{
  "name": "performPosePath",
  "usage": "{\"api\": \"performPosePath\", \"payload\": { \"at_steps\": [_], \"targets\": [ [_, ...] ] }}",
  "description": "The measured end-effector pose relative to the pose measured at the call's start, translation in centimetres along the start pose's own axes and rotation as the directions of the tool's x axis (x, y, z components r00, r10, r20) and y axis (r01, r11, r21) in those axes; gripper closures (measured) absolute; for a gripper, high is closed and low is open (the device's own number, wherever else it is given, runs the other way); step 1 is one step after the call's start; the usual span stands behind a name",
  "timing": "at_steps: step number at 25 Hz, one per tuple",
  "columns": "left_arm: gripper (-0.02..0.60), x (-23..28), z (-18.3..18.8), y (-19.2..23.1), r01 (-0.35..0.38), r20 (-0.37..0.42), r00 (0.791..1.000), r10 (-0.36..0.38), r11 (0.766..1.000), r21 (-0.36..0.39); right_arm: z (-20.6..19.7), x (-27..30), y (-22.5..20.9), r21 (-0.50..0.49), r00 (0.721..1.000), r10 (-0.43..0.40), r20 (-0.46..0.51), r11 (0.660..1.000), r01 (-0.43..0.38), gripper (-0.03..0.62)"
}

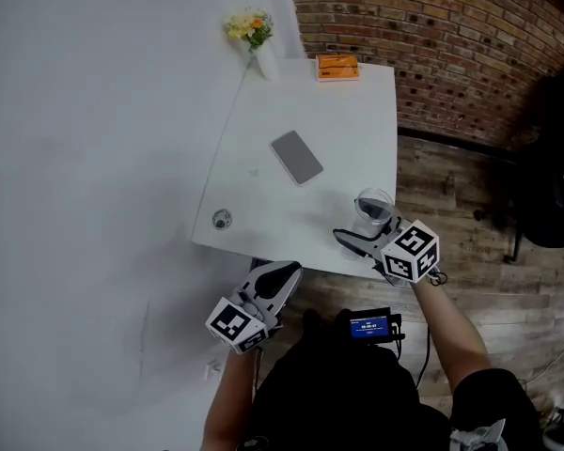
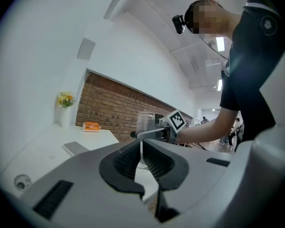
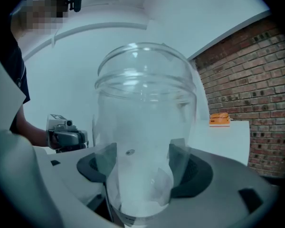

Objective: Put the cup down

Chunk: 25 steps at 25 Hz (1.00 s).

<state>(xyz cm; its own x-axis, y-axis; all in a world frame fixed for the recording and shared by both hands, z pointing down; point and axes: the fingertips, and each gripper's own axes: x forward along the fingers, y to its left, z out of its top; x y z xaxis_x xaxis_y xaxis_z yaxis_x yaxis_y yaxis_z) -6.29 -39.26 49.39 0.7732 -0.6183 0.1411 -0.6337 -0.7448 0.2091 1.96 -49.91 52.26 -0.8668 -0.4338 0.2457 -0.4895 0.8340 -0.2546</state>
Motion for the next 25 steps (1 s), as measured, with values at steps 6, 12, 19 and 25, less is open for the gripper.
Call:
{"api": "performPosePath", "payload": {
  "at_steps": [6, 12, 19, 25],
  "targets": [
    [0.572, 0.1, 0.1, 1.1, -0.023, -0.006, 1.000, 0.023, 0.999, -0.030, 0.7, 5.2, -3.8, -0.065, 0.998, 0.044, -0.049, 0.997, -0.047, 0.240],
    [0.572, -0.3, 0.1, 2.6, -0.065, -0.017, 0.998, 0.064, 0.997, -0.041, 0.8, 11.7, -7.3, -0.095, 0.993, 0.073, -0.088, 0.992, -0.082, 0.240],
    [0.572, -1.6, 0.0, 4.8, -0.129, 0.025, 0.991, 0.132, 0.987, -0.091, 2.0, 18.1, -11.0, -0.129, 0.997, 0.030, -0.069, 0.991, -0.039, 0.240],
    [0.572, -2.7, -0.4, 6.1, -0.168, 0.031, 0.984, 0.173, 0.978, -0.123, 2.4, 21.9, -12.8, -0.228, 0.998, -0.056, -0.040, 0.973, 0.045, 0.240]
  ]
}}
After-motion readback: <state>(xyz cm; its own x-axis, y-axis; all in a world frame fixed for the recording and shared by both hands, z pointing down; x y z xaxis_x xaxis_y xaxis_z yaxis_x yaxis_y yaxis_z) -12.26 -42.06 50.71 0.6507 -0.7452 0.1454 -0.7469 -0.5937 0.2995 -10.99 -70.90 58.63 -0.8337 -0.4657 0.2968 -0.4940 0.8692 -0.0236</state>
